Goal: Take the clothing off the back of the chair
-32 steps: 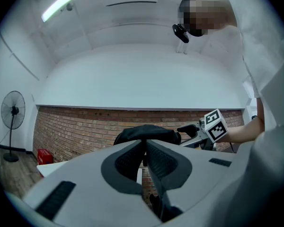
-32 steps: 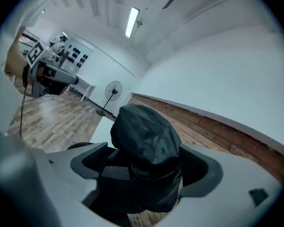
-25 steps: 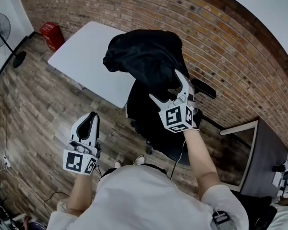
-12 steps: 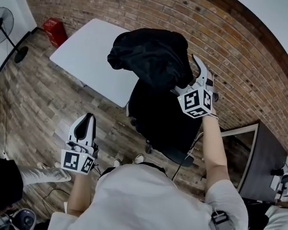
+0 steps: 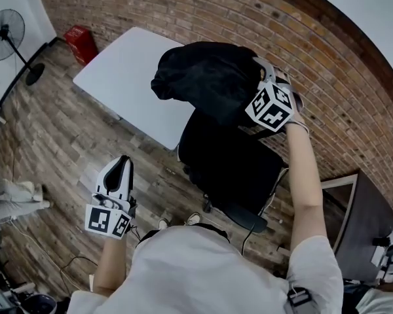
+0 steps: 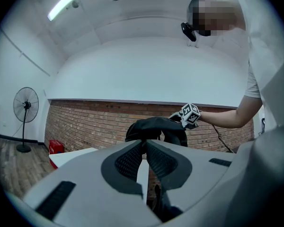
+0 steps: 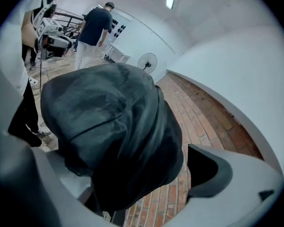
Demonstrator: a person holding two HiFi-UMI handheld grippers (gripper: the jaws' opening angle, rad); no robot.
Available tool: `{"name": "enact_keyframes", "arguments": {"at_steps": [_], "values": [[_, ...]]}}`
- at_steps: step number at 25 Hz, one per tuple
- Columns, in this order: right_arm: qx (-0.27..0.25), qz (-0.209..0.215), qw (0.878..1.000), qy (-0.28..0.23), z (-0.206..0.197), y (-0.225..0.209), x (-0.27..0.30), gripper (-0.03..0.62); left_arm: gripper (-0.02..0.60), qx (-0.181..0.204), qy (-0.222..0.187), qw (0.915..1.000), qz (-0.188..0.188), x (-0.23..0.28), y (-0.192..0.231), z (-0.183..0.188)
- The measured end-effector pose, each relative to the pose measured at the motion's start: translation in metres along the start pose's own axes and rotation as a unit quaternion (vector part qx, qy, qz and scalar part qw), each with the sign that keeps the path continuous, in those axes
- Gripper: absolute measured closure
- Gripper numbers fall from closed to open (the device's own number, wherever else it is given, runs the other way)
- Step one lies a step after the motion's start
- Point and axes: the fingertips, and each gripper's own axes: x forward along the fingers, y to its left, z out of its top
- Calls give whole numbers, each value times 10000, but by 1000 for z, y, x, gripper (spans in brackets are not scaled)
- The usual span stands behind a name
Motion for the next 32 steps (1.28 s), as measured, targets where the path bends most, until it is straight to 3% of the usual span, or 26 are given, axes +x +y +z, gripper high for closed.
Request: {"name": "enact_keyframes", "arguments": {"at_steps": [5, 12, 14, 17, 19, 21, 23, 25, 29, 32], "values": [[257, 744, 9969, -24, 3, 11, 34, 59, 534, -75, 80, 9998, 141, -3, 2, -5], [482, 1062, 9930, -169, 3, 22, 45, 72, 534, -194, 121, 9995, 225, -6, 9, -10], [454, 1120, 9926, -109, 3, 28, 44, 143, 534, -216, 99, 9996, 174, -3, 4, -10], [519, 1092, 9926, -101, 0, 40, 42, 317, 534, -196, 39, 9998, 58, 2, -3, -7], [823, 949, 9918, -254, -1, 46, 41, 398, 534, -203, 10, 9998, -5, 4, -7, -5], [1448, 756, 9852, -527, -6, 46, 39, 487, 534, -224, -12, 9997, -73, 8, -12, -4], [2302, 611, 9672, -888, -11, 44, 38, 521, 534, -226, -26, 9996, -139, 11, -20, -4], [3157, 523, 9389, -1267, -13, 42, 37, 531, 534, -224, -27, 9996, -178, 12, -25, -3], [4482, 457, 8719, -1918, -16, 37, 31, 543, 534, -234, -29, 9996, -122, 6, -27, -3], [5323, 381, 8098, -2436, -17, 29, 24, 546, 534, -262, -9, 9997, -2, -1, -22, -5]]}}
